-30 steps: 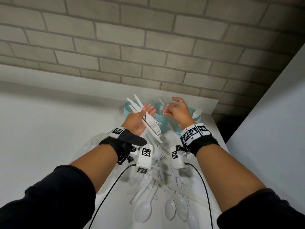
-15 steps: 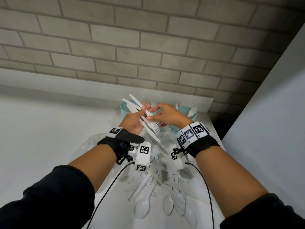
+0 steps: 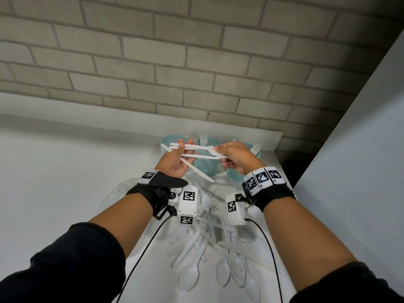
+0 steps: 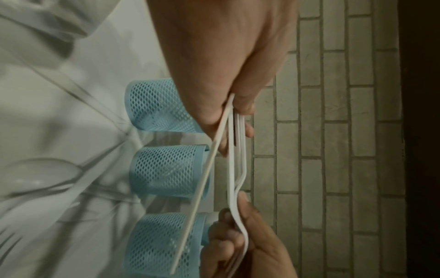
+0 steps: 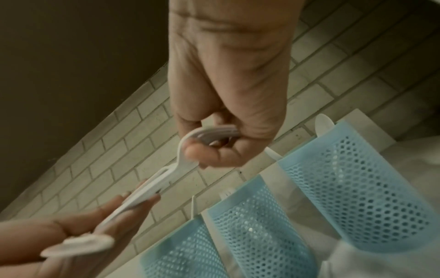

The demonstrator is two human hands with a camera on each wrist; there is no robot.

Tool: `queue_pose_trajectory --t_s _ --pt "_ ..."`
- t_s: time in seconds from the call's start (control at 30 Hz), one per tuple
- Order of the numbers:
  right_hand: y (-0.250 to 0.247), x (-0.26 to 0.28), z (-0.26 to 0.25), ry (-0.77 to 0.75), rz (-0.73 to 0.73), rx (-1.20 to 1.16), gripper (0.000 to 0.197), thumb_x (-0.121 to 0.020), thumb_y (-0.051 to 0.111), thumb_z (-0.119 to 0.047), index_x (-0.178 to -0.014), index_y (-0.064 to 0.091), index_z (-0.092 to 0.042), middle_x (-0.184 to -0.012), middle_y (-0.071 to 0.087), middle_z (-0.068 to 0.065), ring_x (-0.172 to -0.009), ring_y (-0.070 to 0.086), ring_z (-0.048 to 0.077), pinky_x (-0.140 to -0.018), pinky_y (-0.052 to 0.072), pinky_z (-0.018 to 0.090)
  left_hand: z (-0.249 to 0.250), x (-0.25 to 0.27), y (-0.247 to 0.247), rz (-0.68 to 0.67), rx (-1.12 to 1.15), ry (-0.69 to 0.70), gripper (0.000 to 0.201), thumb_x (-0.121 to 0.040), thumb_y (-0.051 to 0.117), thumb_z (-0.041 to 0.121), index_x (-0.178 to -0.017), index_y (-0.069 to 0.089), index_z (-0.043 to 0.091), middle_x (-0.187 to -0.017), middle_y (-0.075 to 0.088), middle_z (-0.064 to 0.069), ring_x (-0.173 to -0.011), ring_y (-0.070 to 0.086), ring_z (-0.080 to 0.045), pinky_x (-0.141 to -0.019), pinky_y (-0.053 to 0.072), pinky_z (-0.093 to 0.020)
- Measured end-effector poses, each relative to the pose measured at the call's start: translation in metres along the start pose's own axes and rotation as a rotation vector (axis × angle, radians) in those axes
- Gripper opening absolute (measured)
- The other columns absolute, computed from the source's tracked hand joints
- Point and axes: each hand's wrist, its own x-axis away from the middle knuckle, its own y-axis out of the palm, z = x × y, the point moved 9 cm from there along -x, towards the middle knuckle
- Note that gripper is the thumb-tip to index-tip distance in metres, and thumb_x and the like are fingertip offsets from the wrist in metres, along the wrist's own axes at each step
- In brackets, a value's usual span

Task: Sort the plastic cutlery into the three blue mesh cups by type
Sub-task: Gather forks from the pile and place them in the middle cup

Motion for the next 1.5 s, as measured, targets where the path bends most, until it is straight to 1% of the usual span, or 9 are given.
queue_pose_trajectory --t_s 0.13,0.23,0.43,0.63,0.77,0.87,1.0,1.3,1.5 --pt "-0.018 -0.003 -0.004 -0.077 0.208 -0.294 0.014 -0.084 0.065 -0.004 -0.072 0.058 -0.006 -0.054 0.053 0.004 -0.031 0.040 0.001 -0.035 0.036 0.011 -0.012 0.004 0.006 -0.035 0.016 -0.017 0.033 -0.100 0.034 0.007 -0.134 0.036 0.009 -0.143 0.043 -0.014 -0.134 0.040 -0.031 -0.105 0.034 -0.049" --pt "-0.014 -0.004 -0.005 -0.113 0.250 -0.604 0.023 -0.088 0.062 -0.007 -0.066 0.053 -0.008 -0.057 0.050 0.004 -0.037 0.042 0.004 -0.040 0.038 0.013 -0.020 0.006 0.010 -0.062 0.099 -0.050 0.016 -0.099 0.034 0.000 -0.102 0.046 0.010 -0.115 0.057 -0.014 -0.121 0.047 -0.032 -0.106 0.033 -0.048" --pt "0.014 -0.008 0.007 0.001 0.176 -0.694 0.020 -0.085 0.064 -0.004 -0.072 0.053 -0.014 -0.056 0.054 -0.001 -0.046 0.045 0.007 -0.037 0.034 0.013 -0.027 0.000 0.008 -0.075 0.242 -0.064 0.021 -0.097 0.036 -0.005 -0.113 0.047 0.003 -0.109 0.058 -0.019 -0.133 0.042 -0.029 -0.092 0.052 -0.031" --pt "0.038 -0.012 -0.002 0.101 -0.088 -0.842 0.012 -0.093 0.048 0.002 -0.084 0.056 -0.002 -0.084 0.059 0.009 -0.077 0.058 0.016 -0.084 0.049 0.036 -0.025 0.004 0.005 -0.110 0.117 -0.100 0.023 -0.101 0.032 0.004 -0.108 0.053 0.001 -0.101 0.069 -0.016 -0.123 0.049 -0.026 -0.089 0.052 -0.030" --pt "0.020 -0.017 -0.032 -0.031 -0.006 -0.907 0.015 -0.093 0.044 0.008 -0.084 0.053 0.000 -0.084 0.058 0.010 -0.078 0.057 0.017 -0.088 0.049 0.038 -0.019 -0.002 -0.005 -0.027 -0.041 -0.058 0.024 -0.101 0.035 0.015 -0.107 0.052 -0.001 -0.100 0.064 -0.017 -0.106 0.059 -0.029 -0.086 0.055 -0.035" --pt "-0.007 -0.025 -0.051 -0.182 0.148 -0.827 0.017 -0.092 0.046 0.008 -0.083 0.052 -0.005 -0.082 0.058 0.007 -0.078 0.058 0.015 -0.092 0.047 0.032 -0.011 -0.006 -0.013 0.037 -0.030 -0.025 0.021 -0.099 0.039 0.020 -0.094 0.051 0.004 -0.087 0.061 -0.014 -0.074 0.069 -0.018 -0.070 0.057 -0.022" --pt "-0.016 -0.036 -0.052 -0.290 0.270 -0.551 0.010 -0.092 0.050 0.002 -0.101 0.055 -0.001 -0.082 0.061 0.003 -0.076 0.059 0.010 -0.074 0.047 0.021 -0.007 -0.011 -0.019 0.069 -0.064 -0.016 0.029 -0.100 0.037 0.033 -0.086 0.052 0.012 -0.068 0.042 0.001 -0.035 0.041 0.000 -0.035 0.033 -0.010" --pt "0.010 -0.063 -0.011 -0.234 0.188 -0.128 0.031 -0.087 0.062 -0.006 -0.116 0.054 -0.003 -0.116 0.062 0.016 -0.107 0.060 0.030 -0.099 0.046 0.048 0.001 -0.013 -0.015 -0.053 0.155 -0.082 0.077 -0.079 0.028 0.078 -0.038 0.052 0.017 -0.034 0.035 0.006 -0.030 0.033 -0.008 -0.042 0.026 -0.014" --pt "0.002 -0.047 -0.032 -0.297 0.200 -0.068 0.067 -0.080 0.069 -0.004 -0.137 0.035 -0.015 -0.138 0.043 0.009 -0.126 0.044 0.021 -0.102 0.039 0.029 0.010 -0.012 -0.019 -0.023 0.190 -0.025 0.050 -0.080 0.040 0.042 -0.036 0.042 0.017 -0.036 0.031 0.005 -0.033 0.031 -0.010 -0.047 0.029 -0.016"
